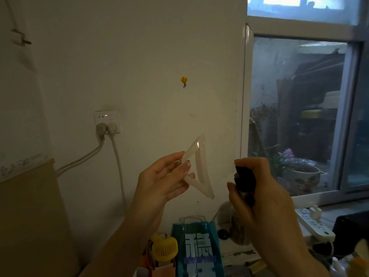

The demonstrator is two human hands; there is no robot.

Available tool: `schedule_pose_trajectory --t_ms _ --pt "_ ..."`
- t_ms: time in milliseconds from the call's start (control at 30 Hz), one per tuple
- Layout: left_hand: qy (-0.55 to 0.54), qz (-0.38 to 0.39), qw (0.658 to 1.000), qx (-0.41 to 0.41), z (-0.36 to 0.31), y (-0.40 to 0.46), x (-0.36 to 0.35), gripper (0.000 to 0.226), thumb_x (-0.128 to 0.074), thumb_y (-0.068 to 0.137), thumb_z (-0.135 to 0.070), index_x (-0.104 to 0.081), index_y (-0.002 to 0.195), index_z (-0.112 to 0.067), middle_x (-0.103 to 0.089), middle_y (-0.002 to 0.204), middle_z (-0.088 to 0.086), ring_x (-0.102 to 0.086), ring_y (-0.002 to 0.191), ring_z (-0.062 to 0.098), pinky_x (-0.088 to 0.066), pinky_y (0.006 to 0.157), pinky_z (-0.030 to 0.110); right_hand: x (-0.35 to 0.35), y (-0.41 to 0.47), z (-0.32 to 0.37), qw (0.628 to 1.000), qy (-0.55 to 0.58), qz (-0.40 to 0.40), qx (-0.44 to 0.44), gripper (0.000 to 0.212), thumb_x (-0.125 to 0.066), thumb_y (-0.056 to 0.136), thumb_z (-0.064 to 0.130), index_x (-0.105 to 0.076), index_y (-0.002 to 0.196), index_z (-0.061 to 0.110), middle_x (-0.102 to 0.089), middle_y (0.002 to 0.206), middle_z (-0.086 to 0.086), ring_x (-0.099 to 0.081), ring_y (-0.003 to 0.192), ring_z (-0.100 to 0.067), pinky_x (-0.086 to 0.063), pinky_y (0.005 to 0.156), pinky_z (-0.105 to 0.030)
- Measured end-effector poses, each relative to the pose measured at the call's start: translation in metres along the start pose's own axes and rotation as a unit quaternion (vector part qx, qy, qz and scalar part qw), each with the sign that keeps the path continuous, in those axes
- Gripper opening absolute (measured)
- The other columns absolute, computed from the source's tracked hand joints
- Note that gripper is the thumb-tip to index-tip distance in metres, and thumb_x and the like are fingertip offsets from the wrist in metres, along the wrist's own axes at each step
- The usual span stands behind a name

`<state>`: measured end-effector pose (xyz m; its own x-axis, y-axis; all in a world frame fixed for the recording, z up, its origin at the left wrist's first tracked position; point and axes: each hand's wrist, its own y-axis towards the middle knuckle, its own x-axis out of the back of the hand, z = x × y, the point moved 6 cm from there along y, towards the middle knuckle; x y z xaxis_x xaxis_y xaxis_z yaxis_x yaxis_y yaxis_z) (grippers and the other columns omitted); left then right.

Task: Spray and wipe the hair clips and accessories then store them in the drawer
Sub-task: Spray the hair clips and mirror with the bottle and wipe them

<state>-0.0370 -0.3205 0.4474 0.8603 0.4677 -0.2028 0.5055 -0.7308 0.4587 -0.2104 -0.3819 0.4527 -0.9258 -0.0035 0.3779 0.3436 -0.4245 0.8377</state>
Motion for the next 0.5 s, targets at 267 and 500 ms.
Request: schedule_pose_trajectory --t_ms 267,500 --pt "-0.005 -0.009 1.000 -0.001 0.001 0.002 0.004 0.044 -0.068 0.064 -0.026 -0.065 0.107 -0.019 -0.073 0.102 0.001 -0.071 0.091 0.023 -0.058 0.072 0.026 -0.003 -0.010 -0.011 0.999 0.019 0.022 -0.024 0.071 -0.067 0.078 0.023 -0.022 0.099 0.074 -0.051 0.088 0.028 -0.058 0.077 0.007 -0.044 0.059 -0.005" --pt "-0.008 -0.016 1.000 0.008 0.009 0.001 0.007 0.046 -0.068 0.065 -0.026 -0.064 0.109 -0.018 -0.073 0.104 0.001 -0.071 0.091 0.023 -0.058 0.074 0.028 -0.018 -0.035 -0.024 0.995 0.056 0.054 -0.061 0.077 -0.070 0.077 0.017 -0.023 0.096 0.075 -0.056 0.088 0.017 -0.057 0.086 0.006 -0.046 0.071 -0.005"
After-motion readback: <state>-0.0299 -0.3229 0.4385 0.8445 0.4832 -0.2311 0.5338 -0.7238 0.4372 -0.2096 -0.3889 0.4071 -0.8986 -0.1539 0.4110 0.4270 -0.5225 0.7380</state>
